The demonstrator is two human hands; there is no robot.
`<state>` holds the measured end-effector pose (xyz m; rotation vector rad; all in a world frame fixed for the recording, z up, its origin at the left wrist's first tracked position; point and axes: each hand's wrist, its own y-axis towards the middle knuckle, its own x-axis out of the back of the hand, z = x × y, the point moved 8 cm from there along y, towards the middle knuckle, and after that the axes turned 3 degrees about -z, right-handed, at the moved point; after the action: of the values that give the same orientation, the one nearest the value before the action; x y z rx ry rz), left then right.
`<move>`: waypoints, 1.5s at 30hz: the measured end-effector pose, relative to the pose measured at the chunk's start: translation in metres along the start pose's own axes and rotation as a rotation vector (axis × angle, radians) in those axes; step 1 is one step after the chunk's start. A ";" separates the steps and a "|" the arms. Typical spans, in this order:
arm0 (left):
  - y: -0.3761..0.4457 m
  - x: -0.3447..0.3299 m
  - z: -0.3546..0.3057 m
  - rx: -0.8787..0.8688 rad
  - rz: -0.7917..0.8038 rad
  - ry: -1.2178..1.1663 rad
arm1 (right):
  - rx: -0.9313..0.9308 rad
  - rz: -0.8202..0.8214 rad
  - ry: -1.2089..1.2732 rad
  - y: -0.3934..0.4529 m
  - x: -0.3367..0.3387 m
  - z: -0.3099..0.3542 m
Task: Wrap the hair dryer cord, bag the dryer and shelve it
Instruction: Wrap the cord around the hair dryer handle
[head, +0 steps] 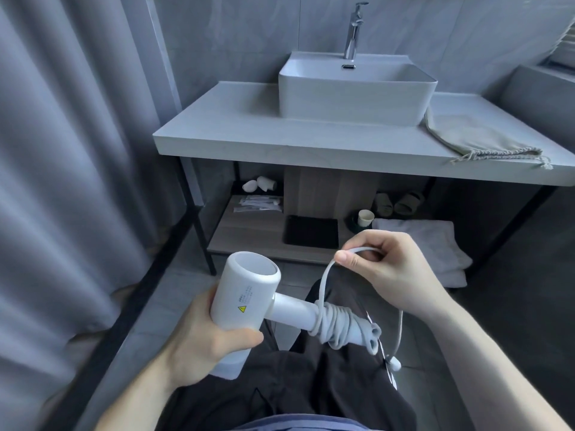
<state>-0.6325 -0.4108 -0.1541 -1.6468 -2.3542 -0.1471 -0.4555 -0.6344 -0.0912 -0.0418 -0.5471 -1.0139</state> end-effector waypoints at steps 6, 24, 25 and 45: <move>-0.004 0.001 -0.028 -0.046 -0.006 -0.143 | -0.129 0.049 0.177 0.008 -0.027 -0.043; 0.006 0.048 0.012 0.123 -0.539 -0.362 | -0.187 0.306 -0.011 -0.065 -0.072 -0.032; 0.007 0.050 0.016 0.123 -0.550 -0.337 | -0.164 0.292 -0.012 -0.066 -0.068 -0.024; -0.001 0.003 0.014 0.055 -0.062 0.020 | 0.007 0.008 0.013 -0.017 -0.007 0.016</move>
<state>-0.6361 -0.4055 -0.1666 -1.5414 -2.3742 -0.1093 -0.4785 -0.6336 -0.0846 -0.0311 -0.5379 -1.0035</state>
